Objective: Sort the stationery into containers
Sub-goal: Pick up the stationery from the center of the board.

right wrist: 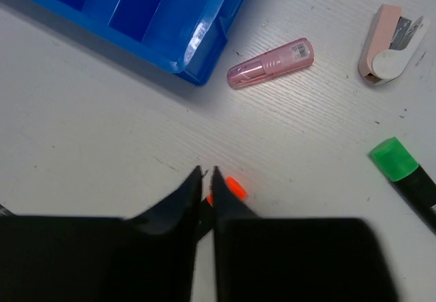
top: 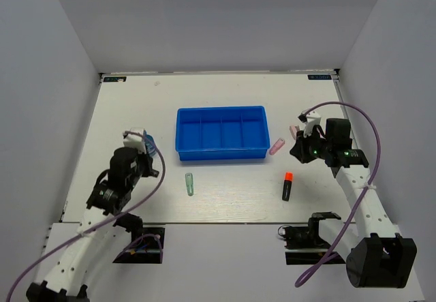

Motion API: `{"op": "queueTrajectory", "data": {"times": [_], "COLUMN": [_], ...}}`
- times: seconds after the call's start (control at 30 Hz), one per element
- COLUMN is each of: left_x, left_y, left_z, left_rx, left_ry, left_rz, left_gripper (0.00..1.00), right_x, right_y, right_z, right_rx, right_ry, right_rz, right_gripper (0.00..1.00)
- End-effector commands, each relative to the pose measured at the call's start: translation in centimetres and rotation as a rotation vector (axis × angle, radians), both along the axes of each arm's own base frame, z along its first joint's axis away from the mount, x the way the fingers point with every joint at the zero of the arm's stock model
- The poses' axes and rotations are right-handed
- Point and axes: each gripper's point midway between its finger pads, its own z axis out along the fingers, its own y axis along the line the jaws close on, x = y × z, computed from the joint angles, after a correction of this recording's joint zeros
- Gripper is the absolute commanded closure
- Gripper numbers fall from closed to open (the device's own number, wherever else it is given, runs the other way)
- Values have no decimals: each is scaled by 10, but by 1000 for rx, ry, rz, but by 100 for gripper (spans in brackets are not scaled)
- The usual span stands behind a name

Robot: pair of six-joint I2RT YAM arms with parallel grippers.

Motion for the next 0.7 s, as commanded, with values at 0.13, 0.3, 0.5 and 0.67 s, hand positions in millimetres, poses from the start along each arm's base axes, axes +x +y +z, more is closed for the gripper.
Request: {"op": "queueTrajectory", "data": {"times": [0.13,0.3,0.5,0.67], "left_x": [37,66,92,108], "left_y": [16,27,34,42], "left_z": [27,20,-30,-52], "left_rx": [94,161,97,57], "left_ry": [100,274,435,492], "left_rz": [154,220,254,278], "left_gripper": [0,0,0,1], "right_x": [-5,-8,-9,-12], "right_y": [8,12,11,13], "right_z": [10,12,13,15], "right_rx": [21,47,35,43], "right_ry": [-25,-11,-11,-10], "right_rz": [48,61,71,80], "right_gripper": [10,10,10,10]}}
